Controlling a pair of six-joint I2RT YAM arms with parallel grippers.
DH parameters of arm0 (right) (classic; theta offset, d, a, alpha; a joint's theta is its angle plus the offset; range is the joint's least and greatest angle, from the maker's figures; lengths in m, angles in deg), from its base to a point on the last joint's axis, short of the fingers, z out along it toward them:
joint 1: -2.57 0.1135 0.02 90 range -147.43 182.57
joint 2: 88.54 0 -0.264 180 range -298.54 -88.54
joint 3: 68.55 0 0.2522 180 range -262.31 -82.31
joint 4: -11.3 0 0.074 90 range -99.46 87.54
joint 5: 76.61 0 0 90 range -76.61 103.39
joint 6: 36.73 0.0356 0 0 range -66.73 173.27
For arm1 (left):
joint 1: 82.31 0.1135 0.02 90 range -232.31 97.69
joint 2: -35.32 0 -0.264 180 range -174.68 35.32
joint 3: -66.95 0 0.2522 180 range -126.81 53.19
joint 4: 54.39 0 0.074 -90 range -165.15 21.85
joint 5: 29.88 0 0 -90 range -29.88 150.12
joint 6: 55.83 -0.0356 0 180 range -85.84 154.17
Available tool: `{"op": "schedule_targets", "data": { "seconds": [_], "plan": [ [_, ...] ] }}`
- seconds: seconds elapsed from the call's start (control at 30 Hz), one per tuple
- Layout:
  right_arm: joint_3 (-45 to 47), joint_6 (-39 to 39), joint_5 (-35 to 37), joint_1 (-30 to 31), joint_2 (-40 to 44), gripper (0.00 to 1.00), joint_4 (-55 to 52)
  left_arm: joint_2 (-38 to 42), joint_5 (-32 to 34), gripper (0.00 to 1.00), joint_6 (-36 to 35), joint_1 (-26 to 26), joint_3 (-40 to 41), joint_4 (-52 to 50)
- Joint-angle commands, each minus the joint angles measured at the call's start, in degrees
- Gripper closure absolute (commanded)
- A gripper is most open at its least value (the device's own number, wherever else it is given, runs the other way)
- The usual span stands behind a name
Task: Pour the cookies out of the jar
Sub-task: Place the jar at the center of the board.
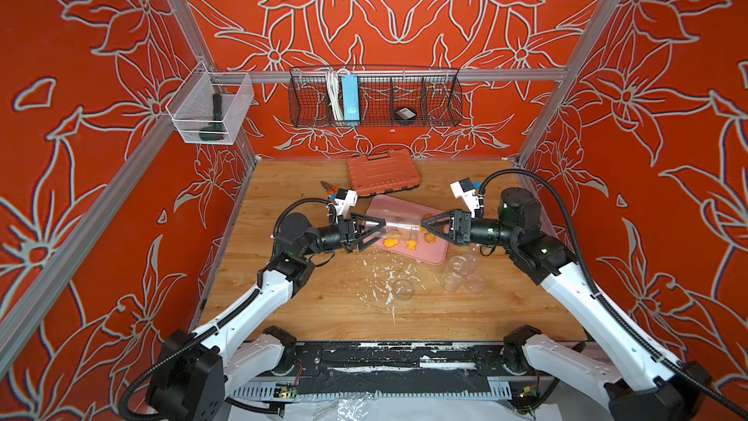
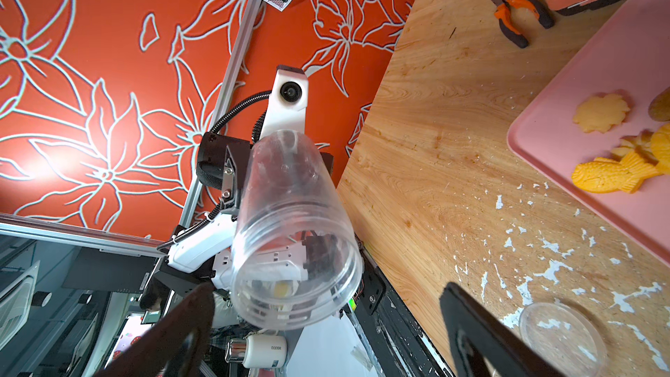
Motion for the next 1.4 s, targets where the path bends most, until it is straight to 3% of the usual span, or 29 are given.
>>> {"op": "schedule_targets", "data": {
  "seconds": [0.0,0.43,1.23,1.37],
  "plan": [
    [-0.9,1.7,-2.3,0.8,-0.2,0.01,2.8,-0.5,0.6,0.33,-0.2,-1.7,-2.1,2.2],
    [-1.6,3.4,-0.7,3.9,-1.6,0.02,5.6,-2.2,2.4,0.33,-0.9,-5.5,-4.2,2.3],
    [-0.9,4.0,-0.7,4.6,-1.8,0.33,6.8,-2.9,2.9,0.32,-0.9,-6.7,-3.5,2.8],
    [-0.6,4.9,-1.1,4.6,-1.8,0.28,7.2,-2.8,2.9,0.32,-1.0,-6.8,-3.6,2.8]
  ]
}}
